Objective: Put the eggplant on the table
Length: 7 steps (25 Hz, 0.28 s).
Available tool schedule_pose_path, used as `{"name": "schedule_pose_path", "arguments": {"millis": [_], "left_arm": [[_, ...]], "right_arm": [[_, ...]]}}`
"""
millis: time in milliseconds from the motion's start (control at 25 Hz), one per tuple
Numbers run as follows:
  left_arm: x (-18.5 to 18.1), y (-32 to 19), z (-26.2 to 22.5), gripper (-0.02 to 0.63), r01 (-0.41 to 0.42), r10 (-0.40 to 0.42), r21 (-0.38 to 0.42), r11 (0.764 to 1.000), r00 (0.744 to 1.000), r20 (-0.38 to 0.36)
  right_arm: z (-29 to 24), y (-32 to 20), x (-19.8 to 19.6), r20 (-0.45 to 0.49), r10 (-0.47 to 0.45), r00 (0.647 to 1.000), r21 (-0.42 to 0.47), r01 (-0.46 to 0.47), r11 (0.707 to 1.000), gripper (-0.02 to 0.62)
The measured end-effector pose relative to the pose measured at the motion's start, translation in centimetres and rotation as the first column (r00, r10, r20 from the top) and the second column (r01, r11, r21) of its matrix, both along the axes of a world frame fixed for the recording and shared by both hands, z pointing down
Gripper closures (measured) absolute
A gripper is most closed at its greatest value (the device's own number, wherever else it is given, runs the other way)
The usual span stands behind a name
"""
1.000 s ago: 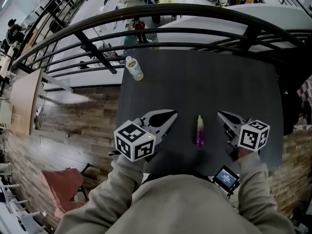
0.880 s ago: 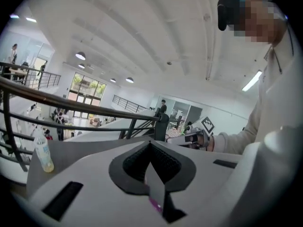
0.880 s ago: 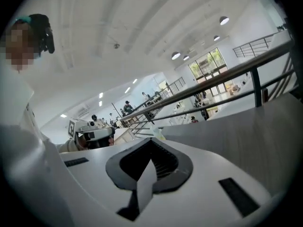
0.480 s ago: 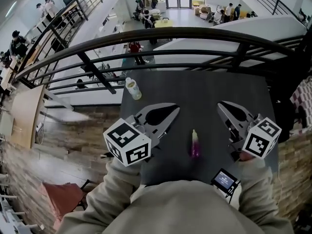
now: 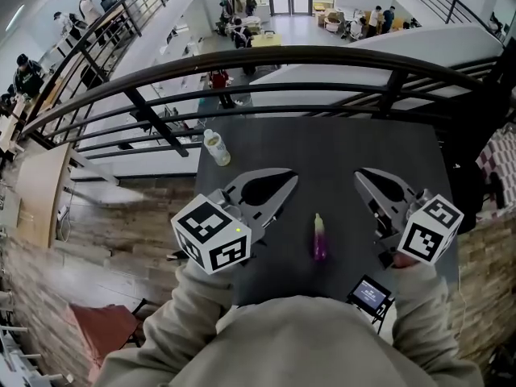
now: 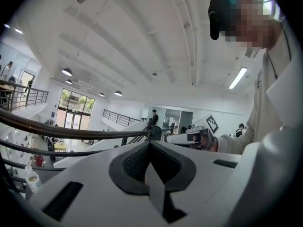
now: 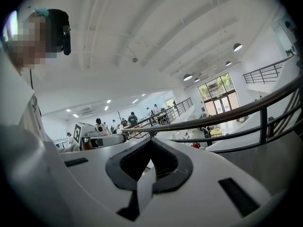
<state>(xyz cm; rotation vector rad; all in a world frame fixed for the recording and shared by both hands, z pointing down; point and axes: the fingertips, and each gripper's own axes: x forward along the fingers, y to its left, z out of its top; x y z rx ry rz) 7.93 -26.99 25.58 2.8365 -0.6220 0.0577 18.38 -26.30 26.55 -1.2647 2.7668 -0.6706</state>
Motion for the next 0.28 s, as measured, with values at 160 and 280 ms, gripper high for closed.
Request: {"name": "schedule_pose_path", "arguments": {"millis": [160, 280], "left_arm": [[-0.9, -2.0, 1.3, 0.604, 0.004, -0.004, -0.015, 1.000, 1.000, -0.005], [-2.0, -3.4, 1.1, 0.604, 0.001, -0.001, -0.020, 1.000, 1.000, -0.014]], "right_arm": [[1.3, -2.0, -0.9, -0.003, 0.001, 1.000, -0.016, -0.001, 1.000, 0.583], [1.2, -3.4, -2.1, -0.011, 0.003, 1.000, -0.026, -0.003, 1.000, 0.583]]}}
